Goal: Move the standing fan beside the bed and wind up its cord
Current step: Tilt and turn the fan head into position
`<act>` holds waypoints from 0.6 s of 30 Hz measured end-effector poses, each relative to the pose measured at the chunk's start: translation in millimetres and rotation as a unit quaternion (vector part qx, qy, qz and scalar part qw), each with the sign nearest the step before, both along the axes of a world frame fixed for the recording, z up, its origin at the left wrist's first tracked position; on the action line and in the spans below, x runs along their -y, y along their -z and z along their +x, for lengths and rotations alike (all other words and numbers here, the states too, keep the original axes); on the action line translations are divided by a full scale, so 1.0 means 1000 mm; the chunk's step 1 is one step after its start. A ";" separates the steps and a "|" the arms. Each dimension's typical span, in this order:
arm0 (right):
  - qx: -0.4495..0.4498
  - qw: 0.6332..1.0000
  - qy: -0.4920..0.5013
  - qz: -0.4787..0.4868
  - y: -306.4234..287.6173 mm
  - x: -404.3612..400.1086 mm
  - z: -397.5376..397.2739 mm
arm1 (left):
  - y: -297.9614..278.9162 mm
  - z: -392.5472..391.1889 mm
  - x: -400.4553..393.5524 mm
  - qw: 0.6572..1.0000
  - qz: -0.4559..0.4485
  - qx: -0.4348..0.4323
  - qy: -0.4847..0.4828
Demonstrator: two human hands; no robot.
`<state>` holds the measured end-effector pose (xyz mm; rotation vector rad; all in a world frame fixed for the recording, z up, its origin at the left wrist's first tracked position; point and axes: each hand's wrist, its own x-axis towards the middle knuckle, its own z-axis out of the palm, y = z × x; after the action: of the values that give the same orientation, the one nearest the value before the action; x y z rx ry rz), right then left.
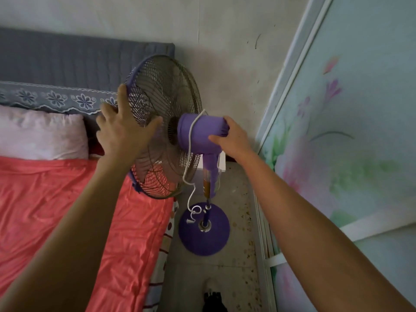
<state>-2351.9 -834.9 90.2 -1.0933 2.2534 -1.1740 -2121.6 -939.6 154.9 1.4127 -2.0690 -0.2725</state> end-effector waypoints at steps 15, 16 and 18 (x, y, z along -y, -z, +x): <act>-0.015 1.000 -0.013 0.022 -0.003 -0.013 -0.003 | -0.012 -0.014 0.012 0.998 -0.049 0.050 -0.005; -0.014 1.000 -0.009 0.020 -0.003 -0.015 -0.004 | -0.014 -0.019 0.009 0.996 -0.077 0.044 0.006; -0.026 1.000 0.000 0.012 -0.004 -0.020 -0.007 | -0.015 -0.032 0.001 0.989 -0.133 0.031 0.053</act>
<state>-2358.5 -814.8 94.0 -1.1261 2.3010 -1.1275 -2153.5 -940.6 170.3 1.1658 -2.1424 0.0056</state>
